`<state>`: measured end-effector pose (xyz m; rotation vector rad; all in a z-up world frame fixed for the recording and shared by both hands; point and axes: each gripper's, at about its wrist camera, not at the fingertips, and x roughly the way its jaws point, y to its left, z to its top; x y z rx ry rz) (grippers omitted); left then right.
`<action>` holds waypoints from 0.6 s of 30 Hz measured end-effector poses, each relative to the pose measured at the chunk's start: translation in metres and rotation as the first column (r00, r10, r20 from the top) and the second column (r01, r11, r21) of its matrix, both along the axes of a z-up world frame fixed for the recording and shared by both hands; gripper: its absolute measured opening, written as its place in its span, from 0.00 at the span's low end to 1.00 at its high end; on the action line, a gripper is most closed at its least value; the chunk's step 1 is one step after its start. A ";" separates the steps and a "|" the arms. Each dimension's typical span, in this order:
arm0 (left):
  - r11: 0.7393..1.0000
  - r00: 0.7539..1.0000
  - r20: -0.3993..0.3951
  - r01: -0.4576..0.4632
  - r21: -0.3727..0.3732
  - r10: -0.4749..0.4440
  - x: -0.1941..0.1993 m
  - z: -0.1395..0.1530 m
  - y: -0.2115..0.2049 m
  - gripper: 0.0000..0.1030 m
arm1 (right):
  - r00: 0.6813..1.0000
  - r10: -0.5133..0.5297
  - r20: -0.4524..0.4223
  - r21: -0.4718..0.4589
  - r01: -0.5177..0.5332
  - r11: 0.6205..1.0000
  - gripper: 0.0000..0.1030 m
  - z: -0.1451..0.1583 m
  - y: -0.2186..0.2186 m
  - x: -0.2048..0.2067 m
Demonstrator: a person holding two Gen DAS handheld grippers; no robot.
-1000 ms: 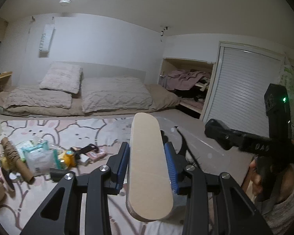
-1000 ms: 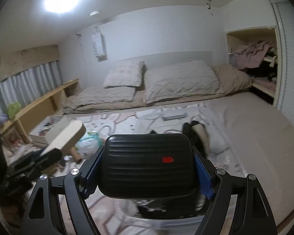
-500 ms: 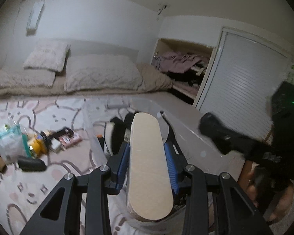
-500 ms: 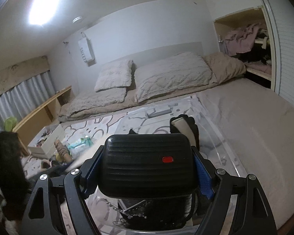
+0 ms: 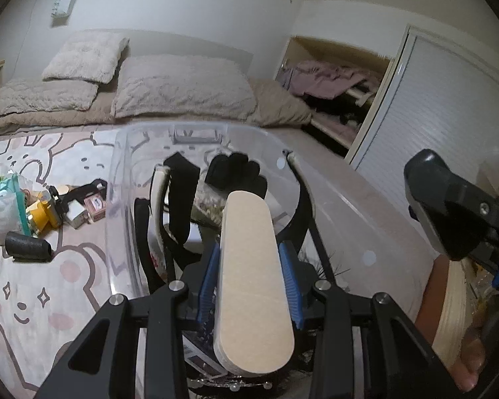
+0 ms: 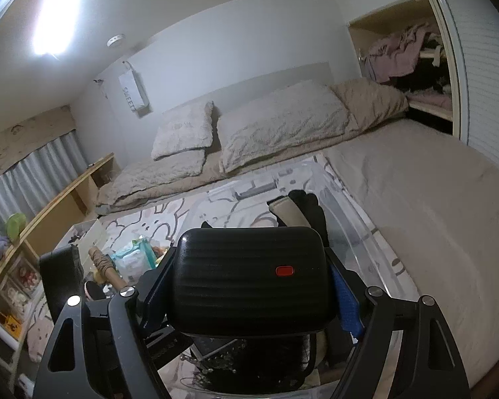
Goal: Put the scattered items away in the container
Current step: 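Open the left gripper to drop the wooden paddle into the clear box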
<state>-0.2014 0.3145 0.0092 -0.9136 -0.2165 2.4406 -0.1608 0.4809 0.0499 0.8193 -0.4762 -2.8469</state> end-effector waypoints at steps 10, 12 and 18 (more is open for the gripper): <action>0.998 0.994 -0.094 -0.053 -0.032 0.049 0.017 0.007 -0.020 0.98 | 0.998 -0.009 0.067 -0.041 0.012 0.999 0.80 -0.015 0.016 -0.010; 0.999 0.996 -0.075 -0.049 -0.020 0.048 0.017 0.003 -0.026 0.98 | 0.995 -0.010 0.097 -0.081 0.018 0.997 0.80 -0.021 0.023 -0.014; 0.999 0.997 -0.063 -0.048 -0.025 0.047 0.022 -0.005 -0.031 0.98 | 0.981 -0.041 0.188 -0.165 0.073 0.984 0.80 -0.041 0.038 -0.021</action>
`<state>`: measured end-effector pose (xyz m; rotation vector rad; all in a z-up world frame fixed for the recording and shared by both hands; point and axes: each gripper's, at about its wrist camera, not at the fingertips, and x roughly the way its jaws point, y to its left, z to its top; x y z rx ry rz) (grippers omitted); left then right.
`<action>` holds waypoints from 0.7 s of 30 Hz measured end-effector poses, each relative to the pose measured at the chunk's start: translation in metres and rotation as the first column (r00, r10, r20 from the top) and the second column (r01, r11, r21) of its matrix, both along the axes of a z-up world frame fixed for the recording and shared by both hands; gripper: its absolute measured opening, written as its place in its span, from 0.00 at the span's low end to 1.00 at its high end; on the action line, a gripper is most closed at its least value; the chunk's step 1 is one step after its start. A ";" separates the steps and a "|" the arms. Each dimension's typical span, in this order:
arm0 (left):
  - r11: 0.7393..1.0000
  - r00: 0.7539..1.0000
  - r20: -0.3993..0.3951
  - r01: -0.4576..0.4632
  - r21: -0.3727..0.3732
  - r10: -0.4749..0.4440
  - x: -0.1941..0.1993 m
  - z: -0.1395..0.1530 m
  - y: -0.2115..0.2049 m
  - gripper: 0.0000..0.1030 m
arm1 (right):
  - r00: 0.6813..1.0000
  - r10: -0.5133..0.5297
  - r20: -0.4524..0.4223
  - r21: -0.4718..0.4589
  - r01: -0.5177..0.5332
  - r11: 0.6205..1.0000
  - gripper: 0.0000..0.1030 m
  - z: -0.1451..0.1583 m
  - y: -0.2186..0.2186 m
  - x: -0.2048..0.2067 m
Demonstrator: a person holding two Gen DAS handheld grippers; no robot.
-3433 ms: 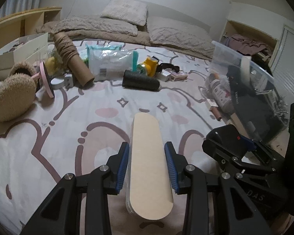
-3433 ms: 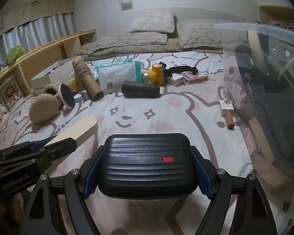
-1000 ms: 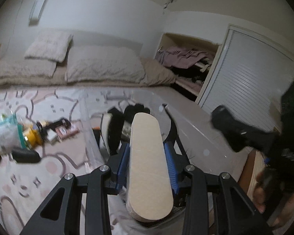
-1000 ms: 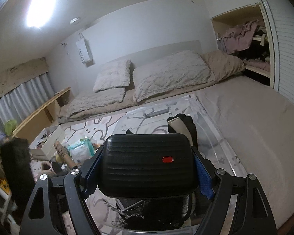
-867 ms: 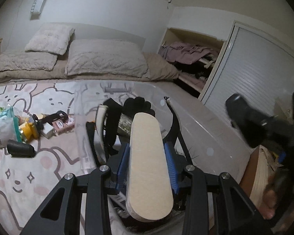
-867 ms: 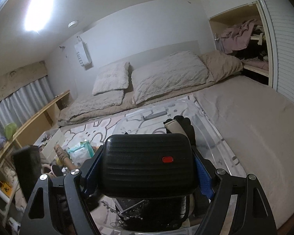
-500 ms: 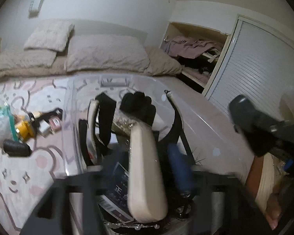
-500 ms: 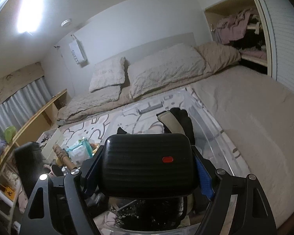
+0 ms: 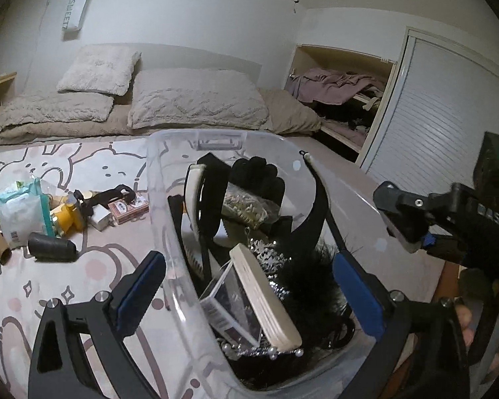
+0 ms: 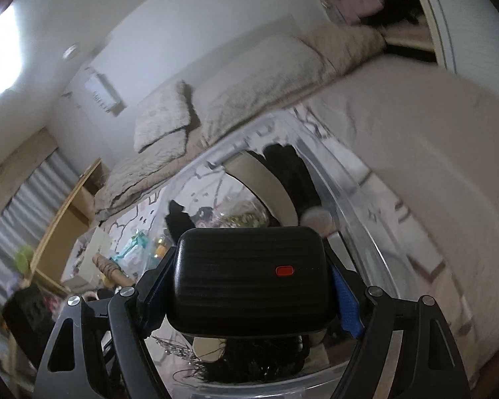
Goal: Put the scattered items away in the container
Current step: 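Open the left gripper to drop the wooden paddle into the clear box, then tilt the right gripper over the box and release the power bank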
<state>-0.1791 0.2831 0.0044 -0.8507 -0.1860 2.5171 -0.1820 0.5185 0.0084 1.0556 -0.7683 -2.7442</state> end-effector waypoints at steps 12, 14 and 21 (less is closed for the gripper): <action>0.998 0.998 -0.067 -0.018 -0.064 0.014 0.009 0.005 -0.003 0.98 | 0.996 -0.071 0.058 0.002 0.071 0.998 0.80 0.002 0.002 -0.009; 0.996 0.998 -0.070 -0.002 -0.090 -0.004 0.009 0.007 -0.001 0.98 | 0.995 -0.052 0.089 0.026 0.050 0.998 0.80 0.003 0.002 -0.014; 0.995 0.995 -0.099 0.008 -0.095 -0.017 0.009 0.010 -0.006 0.98 | 0.974 0.104 0.199 0.449 -0.186 0.874 0.80 0.023 -0.029 -0.029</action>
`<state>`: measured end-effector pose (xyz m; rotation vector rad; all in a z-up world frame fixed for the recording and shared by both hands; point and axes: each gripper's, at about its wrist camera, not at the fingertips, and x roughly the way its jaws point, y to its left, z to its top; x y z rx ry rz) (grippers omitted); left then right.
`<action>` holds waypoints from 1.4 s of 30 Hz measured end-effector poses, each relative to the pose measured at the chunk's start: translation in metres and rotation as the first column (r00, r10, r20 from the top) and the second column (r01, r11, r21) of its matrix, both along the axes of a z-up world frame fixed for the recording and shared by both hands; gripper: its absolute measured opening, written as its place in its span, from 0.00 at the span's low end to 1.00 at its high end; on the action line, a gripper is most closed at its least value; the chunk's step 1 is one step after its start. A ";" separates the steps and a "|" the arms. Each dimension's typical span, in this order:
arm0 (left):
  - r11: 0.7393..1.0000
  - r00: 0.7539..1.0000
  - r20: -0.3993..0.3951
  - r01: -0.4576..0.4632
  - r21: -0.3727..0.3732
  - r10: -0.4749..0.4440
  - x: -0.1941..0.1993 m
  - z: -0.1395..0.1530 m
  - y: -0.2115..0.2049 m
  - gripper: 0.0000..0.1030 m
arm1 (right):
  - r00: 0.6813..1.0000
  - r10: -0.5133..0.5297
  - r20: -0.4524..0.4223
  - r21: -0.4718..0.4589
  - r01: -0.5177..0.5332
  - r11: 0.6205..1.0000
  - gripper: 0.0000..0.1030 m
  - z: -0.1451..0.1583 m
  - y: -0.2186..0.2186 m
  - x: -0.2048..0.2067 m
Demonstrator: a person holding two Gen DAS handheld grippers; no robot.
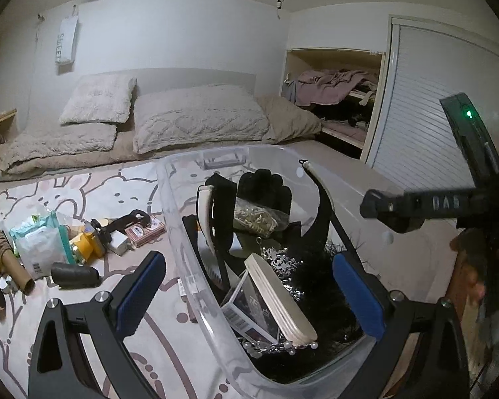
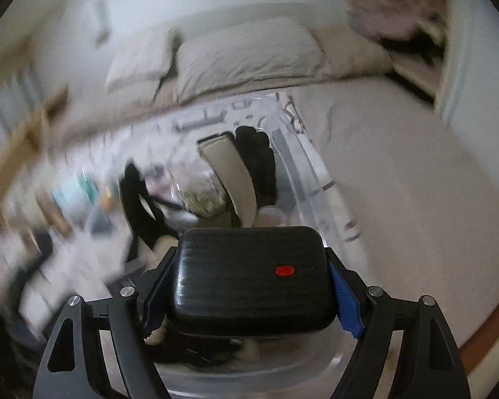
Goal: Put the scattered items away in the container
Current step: 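Tilt the right gripper over the box and release the power bank, then withdraw both open grippers from the clear box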
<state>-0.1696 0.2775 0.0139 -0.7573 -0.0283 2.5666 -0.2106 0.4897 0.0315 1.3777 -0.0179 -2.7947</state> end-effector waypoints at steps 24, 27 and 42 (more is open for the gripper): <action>0.997 0.999 0.033 -0.010 0.079 0.008 -0.011 -0.002 -0.035 0.98 | 0.785 0.130 0.605 0.559 -0.535 0.634 0.86 -0.052 -0.059 -0.013; 0.996 1.000 0.030 -0.011 0.085 0.009 -0.009 0.000 -0.039 0.98 | 0.790 0.104 0.605 0.614 -0.545 0.570 1.00 -0.055 -0.063 -0.014; 0.993 0.999 0.032 -0.036 0.113 0.032 -0.001 0.006 -0.062 0.98 | 0.858 0.041 0.511 0.728 -0.458 0.511 1.00 -0.042 -0.066 -0.007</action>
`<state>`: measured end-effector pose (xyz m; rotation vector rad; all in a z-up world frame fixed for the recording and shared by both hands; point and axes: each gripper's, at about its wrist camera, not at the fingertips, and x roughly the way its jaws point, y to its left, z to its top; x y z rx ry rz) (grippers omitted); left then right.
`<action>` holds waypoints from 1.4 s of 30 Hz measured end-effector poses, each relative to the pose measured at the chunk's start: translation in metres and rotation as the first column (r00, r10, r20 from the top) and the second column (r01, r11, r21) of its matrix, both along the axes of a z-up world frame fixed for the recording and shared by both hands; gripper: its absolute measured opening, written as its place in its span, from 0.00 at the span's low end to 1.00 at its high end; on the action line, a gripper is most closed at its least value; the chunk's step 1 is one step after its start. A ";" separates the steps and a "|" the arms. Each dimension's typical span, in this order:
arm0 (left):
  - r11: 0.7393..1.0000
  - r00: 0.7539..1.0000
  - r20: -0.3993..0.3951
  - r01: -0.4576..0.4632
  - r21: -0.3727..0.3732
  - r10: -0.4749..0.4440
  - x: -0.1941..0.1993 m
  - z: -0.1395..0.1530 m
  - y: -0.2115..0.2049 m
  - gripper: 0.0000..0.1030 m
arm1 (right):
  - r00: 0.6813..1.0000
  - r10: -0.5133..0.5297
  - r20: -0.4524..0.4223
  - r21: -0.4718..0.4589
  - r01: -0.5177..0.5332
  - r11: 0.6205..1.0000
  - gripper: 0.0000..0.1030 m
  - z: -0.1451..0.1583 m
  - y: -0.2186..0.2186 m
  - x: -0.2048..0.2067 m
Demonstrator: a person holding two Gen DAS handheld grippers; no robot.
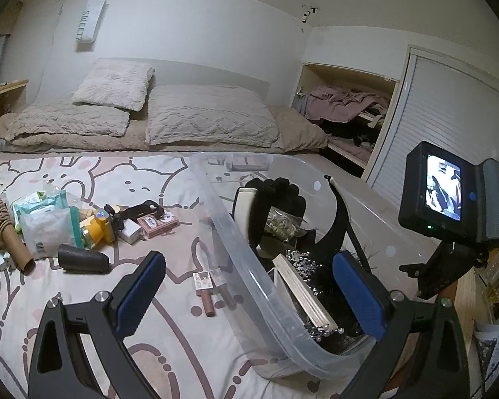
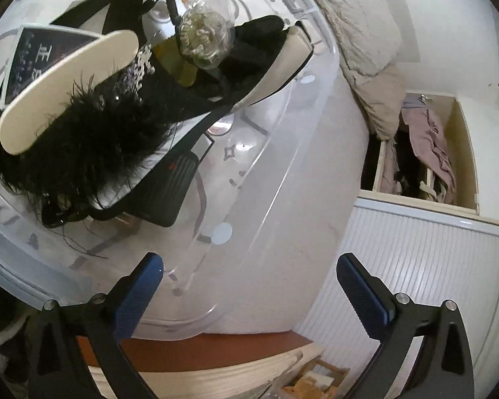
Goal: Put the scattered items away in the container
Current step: 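Withdraw both open grippers from the clear box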
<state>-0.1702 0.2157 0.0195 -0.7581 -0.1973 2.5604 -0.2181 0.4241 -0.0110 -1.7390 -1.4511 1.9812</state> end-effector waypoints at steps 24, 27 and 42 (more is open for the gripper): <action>0.999 1.000 -0.019 0.001 -0.047 -0.002 0.024 0.008 -0.028 0.98 | 0.926 -0.207 -0.314 -0.579 -0.015 0.815 1.00 0.056 -0.045 0.038; 0.999 1.000 -0.019 -0.005 -0.051 0.004 0.025 0.007 -0.032 0.98 | 0.901 -0.233 -0.366 -0.611 -0.043 0.790 1.00 0.056 -0.049 0.047; 0.996 1.000 -0.016 -0.012 -0.084 0.011 0.034 0.000 -0.049 0.98 | 0.793 -0.381 -0.476 -0.741 -0.127 0.660 1.00 0.041 -0.044 0.082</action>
